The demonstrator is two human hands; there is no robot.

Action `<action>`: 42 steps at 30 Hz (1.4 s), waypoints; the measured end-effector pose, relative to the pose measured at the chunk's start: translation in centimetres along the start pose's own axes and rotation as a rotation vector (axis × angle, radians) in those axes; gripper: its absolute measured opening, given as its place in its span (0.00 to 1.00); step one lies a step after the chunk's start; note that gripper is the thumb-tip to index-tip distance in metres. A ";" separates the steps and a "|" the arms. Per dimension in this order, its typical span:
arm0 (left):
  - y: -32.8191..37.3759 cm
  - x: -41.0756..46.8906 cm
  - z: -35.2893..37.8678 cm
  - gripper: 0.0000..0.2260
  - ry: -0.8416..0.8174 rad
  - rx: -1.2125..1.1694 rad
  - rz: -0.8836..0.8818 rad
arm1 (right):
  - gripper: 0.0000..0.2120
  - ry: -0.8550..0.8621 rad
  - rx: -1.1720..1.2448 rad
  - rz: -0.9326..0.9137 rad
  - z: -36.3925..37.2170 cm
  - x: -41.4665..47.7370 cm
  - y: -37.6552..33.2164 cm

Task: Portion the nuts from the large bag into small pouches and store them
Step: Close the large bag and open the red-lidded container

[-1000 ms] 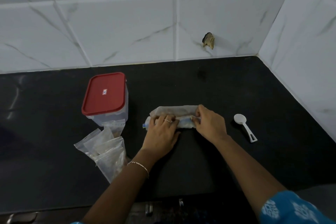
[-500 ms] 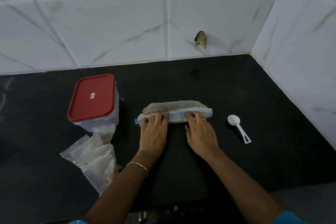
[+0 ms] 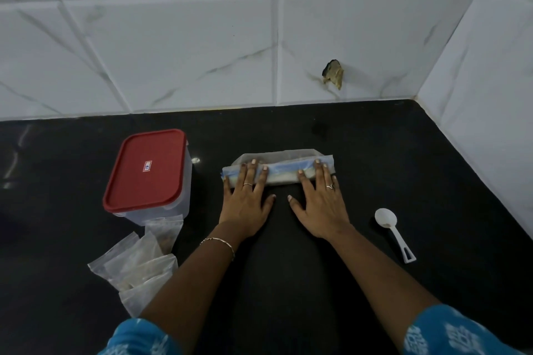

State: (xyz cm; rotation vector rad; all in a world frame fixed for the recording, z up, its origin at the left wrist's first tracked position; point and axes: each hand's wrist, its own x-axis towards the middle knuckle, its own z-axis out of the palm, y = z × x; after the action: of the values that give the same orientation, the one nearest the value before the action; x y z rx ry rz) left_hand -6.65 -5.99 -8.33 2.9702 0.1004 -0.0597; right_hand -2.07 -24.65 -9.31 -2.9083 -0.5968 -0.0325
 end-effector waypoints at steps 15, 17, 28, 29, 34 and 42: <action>-3.0 -3.1 -7.7 0.24 0.535 -0.057 -0.025 | 0.23 0.293 0.252 -0.016 -3.2 0.1 -6.3; -5.4 -3.8 -9.3 0.23 0.680 -0.103 -0.169 | 0.24 0.286 0.361 -0.087 -4.1 0.6 -9.6; -15.1 -7.6 -11.6 0.22 0.285 -0.367 -0.817 | 0.25 -0.408 0.914 0.069 -5.2 2.4 -22.5; -15.2 -7.6 -12.0 0.19 0.256 -0.386 -0.804 | 0.24 -0.407 0.932 0.068 -4.9 2.4 -22.7; -14.5 -7.3 -13.6 0.14 0.415 -0.557 -0.727 | 0.19 -0.293 1.106 0.061 -5.3 1.9 -22.5; -8.6 -6.6 -16.5 0.10 0.549 -0.973 -0.572 | 0.22 0.029 1.171 0.110 -8.8 -0.8 -18.9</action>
State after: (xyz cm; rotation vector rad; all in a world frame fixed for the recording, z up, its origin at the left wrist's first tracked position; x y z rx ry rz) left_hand -13.25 4.81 6.81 1.8410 0.7817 0.5598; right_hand -10.10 -9.43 2.43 -1.7857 -0.2783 0.2138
